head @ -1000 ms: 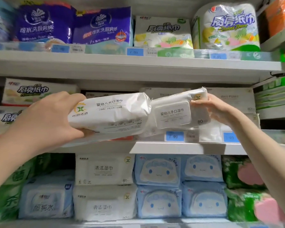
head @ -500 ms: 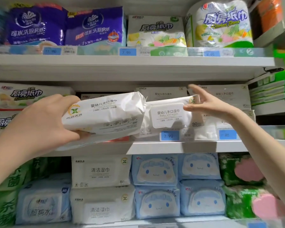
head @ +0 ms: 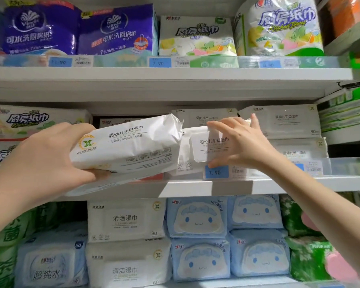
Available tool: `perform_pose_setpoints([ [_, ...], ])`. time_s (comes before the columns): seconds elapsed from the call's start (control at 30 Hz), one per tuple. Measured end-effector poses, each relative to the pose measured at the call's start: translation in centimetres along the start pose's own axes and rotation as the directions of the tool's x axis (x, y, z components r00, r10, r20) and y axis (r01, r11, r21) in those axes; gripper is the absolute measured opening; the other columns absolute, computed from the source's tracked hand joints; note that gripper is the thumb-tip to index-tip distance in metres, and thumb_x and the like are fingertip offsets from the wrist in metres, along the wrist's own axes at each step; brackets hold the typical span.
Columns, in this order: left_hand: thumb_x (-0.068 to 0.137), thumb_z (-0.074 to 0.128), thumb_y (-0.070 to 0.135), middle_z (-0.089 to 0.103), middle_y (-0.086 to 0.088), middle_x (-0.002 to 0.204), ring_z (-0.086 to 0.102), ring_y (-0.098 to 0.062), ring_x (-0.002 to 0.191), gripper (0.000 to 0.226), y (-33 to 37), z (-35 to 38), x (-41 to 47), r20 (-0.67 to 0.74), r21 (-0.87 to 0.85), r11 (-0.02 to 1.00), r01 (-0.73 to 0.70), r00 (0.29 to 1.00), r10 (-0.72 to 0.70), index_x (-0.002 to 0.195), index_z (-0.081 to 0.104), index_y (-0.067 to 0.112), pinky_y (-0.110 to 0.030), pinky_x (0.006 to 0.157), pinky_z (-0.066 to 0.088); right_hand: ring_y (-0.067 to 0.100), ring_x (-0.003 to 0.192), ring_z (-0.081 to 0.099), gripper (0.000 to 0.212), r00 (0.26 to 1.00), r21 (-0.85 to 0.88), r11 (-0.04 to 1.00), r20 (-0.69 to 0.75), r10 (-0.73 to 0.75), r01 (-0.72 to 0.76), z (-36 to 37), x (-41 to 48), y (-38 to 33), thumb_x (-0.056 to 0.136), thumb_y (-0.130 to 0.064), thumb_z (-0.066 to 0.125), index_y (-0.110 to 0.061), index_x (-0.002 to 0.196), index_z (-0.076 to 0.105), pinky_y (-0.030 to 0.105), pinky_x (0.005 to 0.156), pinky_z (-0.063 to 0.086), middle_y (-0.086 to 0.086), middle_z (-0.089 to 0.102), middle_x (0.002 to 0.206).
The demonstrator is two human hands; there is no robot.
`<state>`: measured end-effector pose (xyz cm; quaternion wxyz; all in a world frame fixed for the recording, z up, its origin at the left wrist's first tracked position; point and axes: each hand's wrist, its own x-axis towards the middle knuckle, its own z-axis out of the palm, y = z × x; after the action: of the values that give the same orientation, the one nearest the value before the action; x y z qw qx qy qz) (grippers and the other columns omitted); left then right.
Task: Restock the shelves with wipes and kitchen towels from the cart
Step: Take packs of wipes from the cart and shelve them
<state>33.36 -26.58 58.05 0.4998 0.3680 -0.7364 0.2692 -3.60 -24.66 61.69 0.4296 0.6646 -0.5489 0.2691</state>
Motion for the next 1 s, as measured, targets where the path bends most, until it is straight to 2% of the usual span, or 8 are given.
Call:
perform_pose_setpoints([
  [0.13, 0.043, 0.062, 0.067, 0.053, 0.012, 0.086, 0.052, -0.022, 0.085, 0.070, -0.3, 0.3, 0.4, 0.012, -0.025, 1.000, 0.002, 1.000, -0.002, 0.108, 0.048, 0.047, -0.050, 0.075, 0.048, 0.016, 0.129, 0.032, 0.094, 0.998, 0.148, 0.987, 0.007, 0.059, -0.060, 0.1, 0.6, 0.4, 0.057, -0.073, 0.071, -0.040, 0.139, 0.040, 0.060, 0.114, 0.002, -0.009, 0.046, 0.127],
  [0.2, 0.042, 0.066, 0.065, 0.053, 0.013, 0.086, 0.052, -0.022, 0.085, 0.065, -0.6, 0.4, 0.6, 0.001, -0.053, 0.999, -0.009, 1.000, 0.009, 0.103, 0.045, 0.057, -0.050, 0.075, 0.048, 0.016, 0.130, 0.033, 0.087, 0.992, 0.227, 0.967, 0.062, 0.106, -0.117, -0.5, 1.3, 0.6, 0.058, -0.074, 0.068, -0.042, 0.136, 0.044, 0.057, 0.113, 0.009, -0.014, 0.046, 0.123],
  [0.33, 0.043, 0.067, 0.065, 0.053, 0.013, 0.084, 0.052, -0.022, 0.083, 0.064, -1.0, 0.6, 0.8, -0.002, -0.061, 0.998, -0.034, 0.999, 0.034, 0.103, 0.046, 0.056, -0.050, 0.073, 0.048, 0.016, 0.136, 0.026, 0.078, 0.980, 0.226, 0.964, 0.173, 0.102, -0.141, -1.2, 1.7, 0.7, 0.072, -0.055, 0.073, -0.039, 0.141, 0.040, 0.054, 0.112, 0.013, -0.012, 0.043, 0.141],
  [0.43, 0.045, 0.080, 0.053, 0.053, 0.010, 0.085, 0.052, -0.024, 0.084, 0.068, -1.2, 0.9, 0.8, -0.007, -0.054, 0.998, -0.025, 1.000, 0.025, 0.106, 0.050, 0.045, -0.051, 0.074, 0.048, 0.015, 0.127, 0.038, 0.069, 0.993, 0.275, 0.954, 0.043, 0.113, -0.120, -0.6, 1.4, 0.6, 0.068, -0.053, 0.077, -0.038, 0.130, 0.052, 0.057, 0.109, 0.022, -0.013, 0.051, 0.128],
  [0.57, 0.045, 0.073, 0.056, 0.053, 0.011, 0.088, 0.051, -0.024, 0.088, 0.069, -1.6, 1.2, 1.4, -0.012, -0.041, 0.999, -0.001, 1.000, 0.001, 0.110, 0.050, 0.043, -0.051, 0.076, 0.047, 0.019, 0.111, 0.050, 0.055, 0.986, 0.348, 0.934, -0.102, 0.130, -0.087, 0.2, 2.2, 0.9, 0.064, -0.059, 0.076, -0.037, 0.112, 0.064, 0.051, 0.097, 0.039, -0.015, 0.053, 0.107],
  [0.67, 0.048, 0.082, 0.050, 0.051, 0.014, 0.085, 0.050, -0.021, 0.085, 0.068, -1.8, 1.1, 2.1, 0.003, 0.008, 1.000, -0.005, 1.000, 0.005, 0.107, 0.050, 0.045, -0.049, 0.073, 0.048, 0.022, 0.110, 0.051, 0.059, 0.987, 0.370, 0.924, -0.084, 0.138, -0.097, 0.2, 2.7, 0.8, 0.059, -0.067, 0.067, -0.036, 0.110, 0.066, 0.051, 0.095, 0.041, -0.010, 0.056, 0.110],
  [0.83, 0.048, 0.087, 0.045, 0.052, 0.010, 0.086, 0.051, -0.024, 0.087, 0.069, -0.9, 1.0, 1.6, -0.014, -0.026, 1.000, -0.002, 1.000, 0.002, 0.107, 0.050, 0.046, -0.050, 0.076, 0.048, 0.027, 0.110, 0.049, 0.056, 0.985, 0.310, 0.948, -0.131, 0.112, -0.066, 1.4, 1.6, 0.7, 0.067, -0.051, 0.078, -0.026, 0.116, 0.067, 0.053, 0.095, 0.040, 0.001, 0.058, 0.115],
  [1.0, 0.050, 0.087, 0.046, 0.051, 0.013, 0.084, 0.049, -0.023, 0.086, 0.068, 0.1, 0.2, 1.3, 0.008, -0.021, 1.000, 0.003, 1.000, -0.002, 0.107, 0.051, 0.041, -0.047, 0.077, 0.047, 0.031, 0.107, 0.050, 0.057, 0.980, 0.349, 0.935, -0.156, 0.123, -0.062, 1.6, 1.3, 0.5, 0.065, -0.050, 0.080, -0.020, 0.113, 0.068, 0.055, 0.092, 0.040, 0.007, 0.059, 0.112],
])
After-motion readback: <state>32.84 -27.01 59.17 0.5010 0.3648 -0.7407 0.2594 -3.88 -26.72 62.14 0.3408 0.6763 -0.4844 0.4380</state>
